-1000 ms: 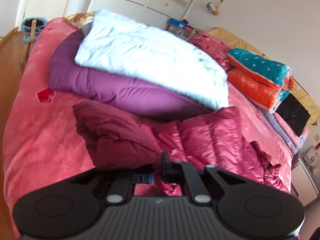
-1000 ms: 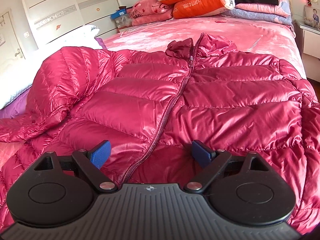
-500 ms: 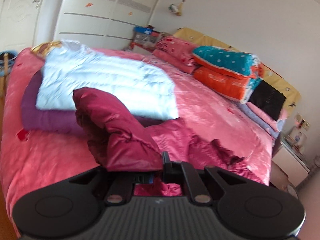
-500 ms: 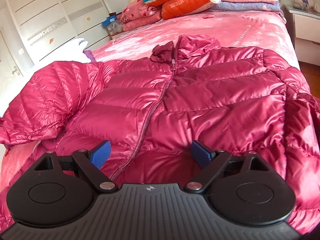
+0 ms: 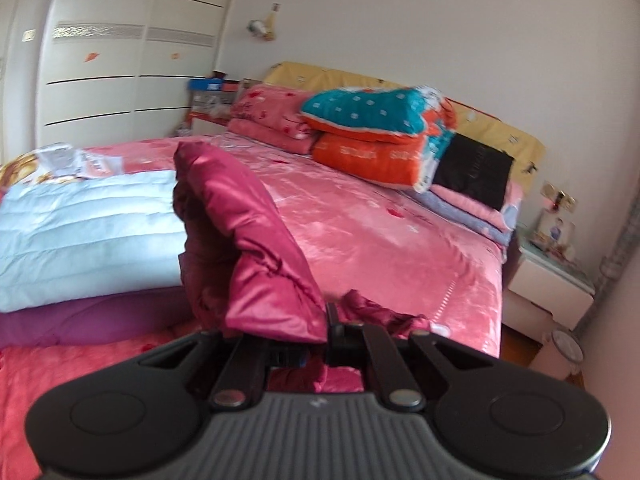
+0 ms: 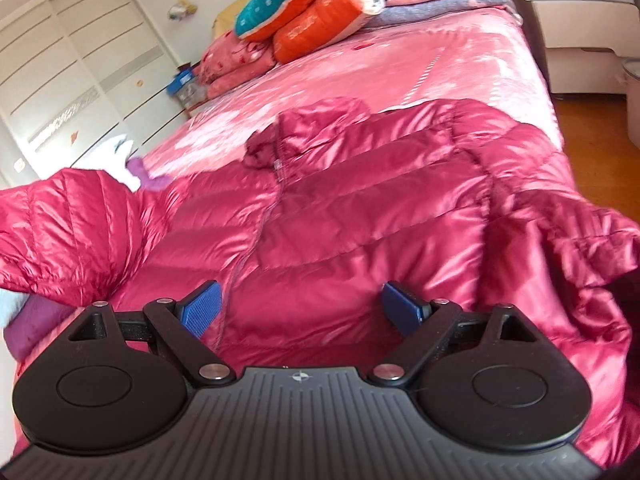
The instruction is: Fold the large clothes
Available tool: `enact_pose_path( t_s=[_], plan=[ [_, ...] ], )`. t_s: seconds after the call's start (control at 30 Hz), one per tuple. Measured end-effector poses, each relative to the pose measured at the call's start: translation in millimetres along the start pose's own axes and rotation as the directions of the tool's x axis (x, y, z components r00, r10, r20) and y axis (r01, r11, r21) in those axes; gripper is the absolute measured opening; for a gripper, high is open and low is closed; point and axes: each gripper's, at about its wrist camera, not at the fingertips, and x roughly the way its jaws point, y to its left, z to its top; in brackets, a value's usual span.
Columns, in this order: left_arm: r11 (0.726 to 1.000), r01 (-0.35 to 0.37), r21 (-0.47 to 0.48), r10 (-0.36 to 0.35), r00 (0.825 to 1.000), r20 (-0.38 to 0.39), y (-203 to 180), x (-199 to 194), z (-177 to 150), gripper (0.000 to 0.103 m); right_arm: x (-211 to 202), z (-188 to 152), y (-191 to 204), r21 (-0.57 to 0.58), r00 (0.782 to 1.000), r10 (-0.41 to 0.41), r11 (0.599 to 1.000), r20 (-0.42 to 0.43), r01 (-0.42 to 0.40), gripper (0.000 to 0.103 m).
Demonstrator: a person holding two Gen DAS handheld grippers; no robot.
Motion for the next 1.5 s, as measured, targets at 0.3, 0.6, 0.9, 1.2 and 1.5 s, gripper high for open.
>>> enact_pose_path(
  t_s=[0.3,0.6,0.9,1.2,1.5],
  plan=[
    [0.985,0.056,0.165,-0.049,0.998,-0.048,-55.9,65.2,-11.5,0.004,-33.3,14.1,-52.9,0.181,0.991,-0.068,0.982,0.112,0.047,0.103],
    [0.927,0.206,0.313,-0.157,0.972,-0.175,-129.1,144.1,-61.2,0.005,-53.3,22.5,-78.8,0.271,0.971,-0.126,0.96,0.202,0.068,0.103],
    [0.881,0.289,0.374,-0.172,0.933,-0.315,-150.2,190.0,-116.3,0.009,-49.4,27.6,-108.1,0.412,0.953,-0.18,0.909,0.245,0.065,0.103],
    [0.863,0.388,0.323,-0.276,0.899,-0.341,-132.5,173.8,-123.0,0.059,-42.1,30.1,-102.0,0.413,0.959,-0.149,0.91,0.241,0.038,0.103],
    [0.885,0.37,0.284,-0.285,0.91,-0.3,-90.1,137.2,-112.6,0.069,-36.8,32.8,-84.9,0.323,0.965,-0.019,0.944,0.261,-0.069,0.103]
  ],
)
